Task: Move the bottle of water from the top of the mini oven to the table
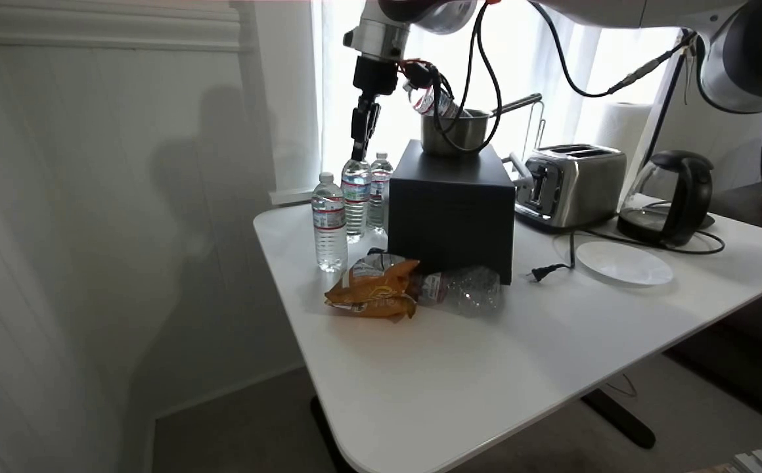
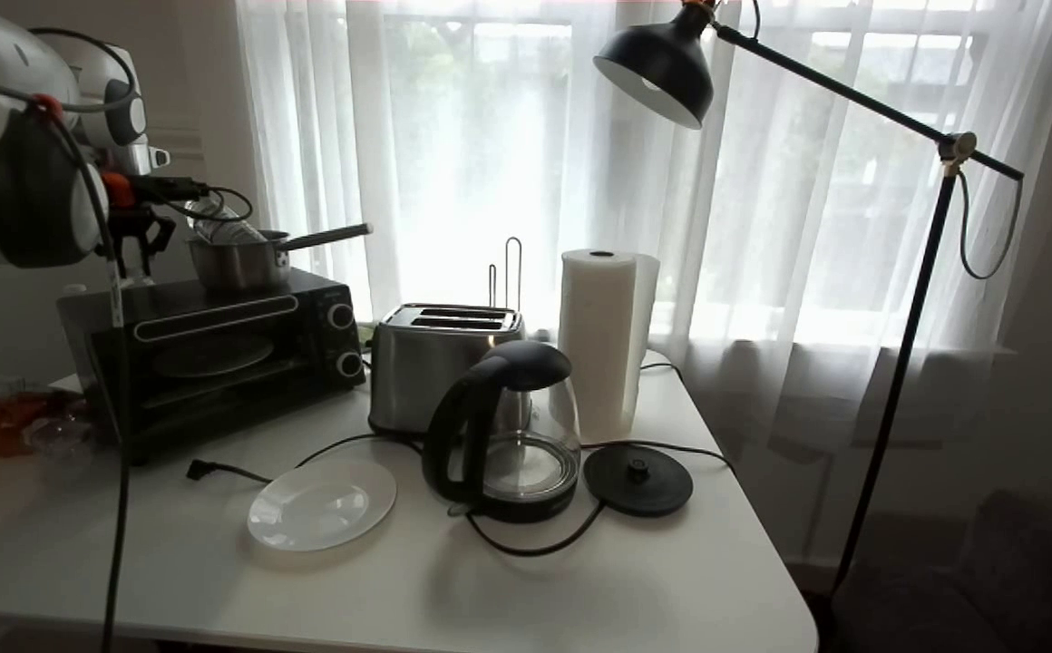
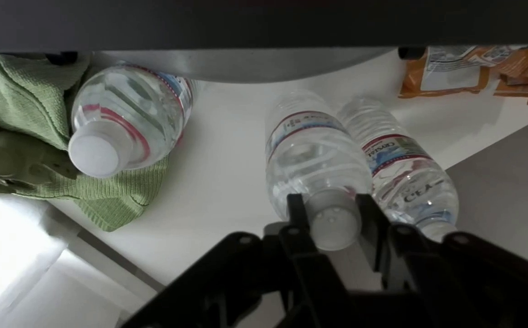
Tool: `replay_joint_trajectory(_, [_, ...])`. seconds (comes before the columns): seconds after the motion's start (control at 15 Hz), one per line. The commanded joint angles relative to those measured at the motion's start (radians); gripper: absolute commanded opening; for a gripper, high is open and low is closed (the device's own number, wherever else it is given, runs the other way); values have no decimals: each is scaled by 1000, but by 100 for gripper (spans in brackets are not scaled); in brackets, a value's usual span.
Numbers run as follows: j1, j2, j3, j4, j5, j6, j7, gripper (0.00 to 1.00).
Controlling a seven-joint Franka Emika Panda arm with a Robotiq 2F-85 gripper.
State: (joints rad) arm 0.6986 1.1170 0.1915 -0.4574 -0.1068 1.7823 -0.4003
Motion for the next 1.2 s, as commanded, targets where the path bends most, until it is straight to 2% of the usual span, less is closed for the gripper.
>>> replay_joint_trajectory(0.0, [1,-3,5,9,36,-4,-40,64])
replay_joint_trajectory(0.33, [7,-49,-4,-5,36,-47,4,99])
replay_joint_trajectory(0.53, [12,-98,-2,-11,57,-138,118,100])
replay_joint_trajectory(0.87, [50,-207,6,-16,127,-355,404,100])
replay_joint_trajectory(1.13, [89,-275,-6,-16,153,-479,612,100])
